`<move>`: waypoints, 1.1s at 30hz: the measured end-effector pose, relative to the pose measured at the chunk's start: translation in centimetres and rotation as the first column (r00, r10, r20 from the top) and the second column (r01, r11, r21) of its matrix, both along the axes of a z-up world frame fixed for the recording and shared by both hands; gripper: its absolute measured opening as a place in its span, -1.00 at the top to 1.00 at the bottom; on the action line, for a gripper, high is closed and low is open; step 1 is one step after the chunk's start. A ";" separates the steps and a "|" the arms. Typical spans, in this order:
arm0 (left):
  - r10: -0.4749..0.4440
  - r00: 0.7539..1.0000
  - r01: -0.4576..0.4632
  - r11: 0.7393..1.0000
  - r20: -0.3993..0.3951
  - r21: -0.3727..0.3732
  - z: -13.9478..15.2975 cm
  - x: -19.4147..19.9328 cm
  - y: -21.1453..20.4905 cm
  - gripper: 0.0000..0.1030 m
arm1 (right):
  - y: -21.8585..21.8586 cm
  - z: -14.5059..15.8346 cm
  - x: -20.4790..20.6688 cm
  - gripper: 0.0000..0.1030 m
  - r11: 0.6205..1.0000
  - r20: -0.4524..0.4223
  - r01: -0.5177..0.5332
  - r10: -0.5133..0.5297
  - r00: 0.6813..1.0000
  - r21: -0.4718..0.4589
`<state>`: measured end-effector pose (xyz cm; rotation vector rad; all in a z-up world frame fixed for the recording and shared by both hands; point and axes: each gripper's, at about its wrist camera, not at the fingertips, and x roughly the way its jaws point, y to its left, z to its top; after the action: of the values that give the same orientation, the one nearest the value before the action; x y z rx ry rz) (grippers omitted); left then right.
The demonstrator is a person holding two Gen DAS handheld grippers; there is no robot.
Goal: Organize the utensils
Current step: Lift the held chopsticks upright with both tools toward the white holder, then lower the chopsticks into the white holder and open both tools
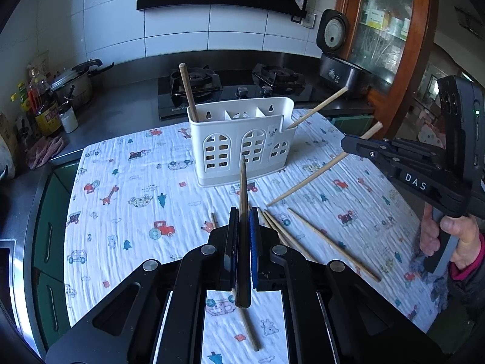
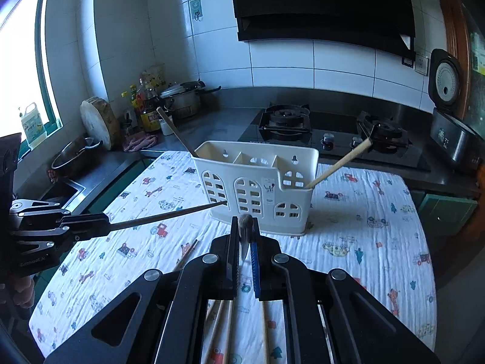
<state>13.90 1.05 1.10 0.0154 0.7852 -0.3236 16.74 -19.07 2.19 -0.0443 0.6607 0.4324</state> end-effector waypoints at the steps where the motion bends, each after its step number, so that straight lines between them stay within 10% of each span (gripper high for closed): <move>1: -0.001 1.000 0.001 1.000 0.000 -0.001 0.3 0.1 0.1 0.89 | 0.0 0.6 0.1 0.87 1.000 0.009 -0.006 0.006 1.000 -0.006; 20: -0.084 0.995 0.093 0.979 -0.052 0.183 8.1 6.2 0.3 0.89 | -0.2 12.1 5.0 0.87 0.996 0.219 0.002 0.017 0.976 -0.085; 33: -0.110 0.963 0.171 0.955 -0.247 0.241 6.7 13.1 -0.8 0.89 | 1.1 11.4 11.3 0.87 0.997 0.217 0.063 -0.049 0.975 -0.055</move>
<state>26.95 0.25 7.84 0.2871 1.0572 -0.3602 28.00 -17.95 13.64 -0.1290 0.4603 0.3469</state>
